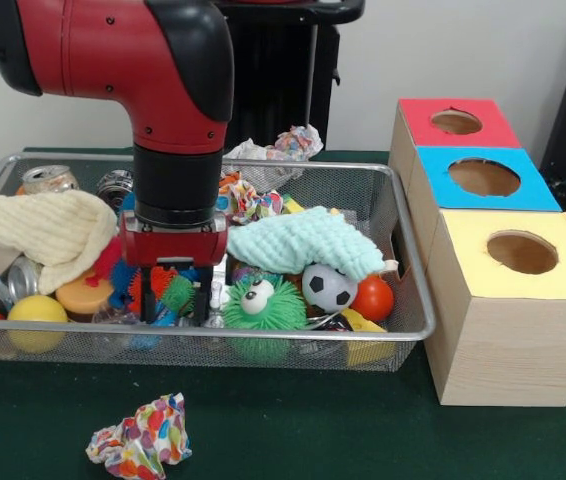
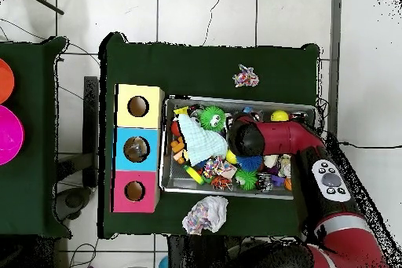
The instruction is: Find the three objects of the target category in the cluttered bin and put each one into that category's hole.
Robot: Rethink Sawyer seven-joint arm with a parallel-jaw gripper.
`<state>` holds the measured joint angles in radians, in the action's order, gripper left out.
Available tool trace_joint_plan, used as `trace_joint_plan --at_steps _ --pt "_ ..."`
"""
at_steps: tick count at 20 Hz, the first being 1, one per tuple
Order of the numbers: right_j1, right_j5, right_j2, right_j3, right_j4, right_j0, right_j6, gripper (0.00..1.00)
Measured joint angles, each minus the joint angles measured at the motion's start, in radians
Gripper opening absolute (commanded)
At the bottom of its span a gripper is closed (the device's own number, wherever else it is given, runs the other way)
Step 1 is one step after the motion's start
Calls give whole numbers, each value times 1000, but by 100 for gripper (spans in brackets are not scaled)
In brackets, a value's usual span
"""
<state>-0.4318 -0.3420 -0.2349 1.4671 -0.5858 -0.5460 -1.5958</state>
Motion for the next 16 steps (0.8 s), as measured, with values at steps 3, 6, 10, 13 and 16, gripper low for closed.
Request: trace_joint_plan --at_steps 3,6,10,13,16 --pt "0 0 0 0 0 -1 0 100" --pt "0 0 0 0 0 -1 0 100" --pt "0 0 0 0 0 -1 0 100" --pt "-1 3 0 -1 0 -2 0 0" --pt "-4 8 0 -2 0 -2 0 0"
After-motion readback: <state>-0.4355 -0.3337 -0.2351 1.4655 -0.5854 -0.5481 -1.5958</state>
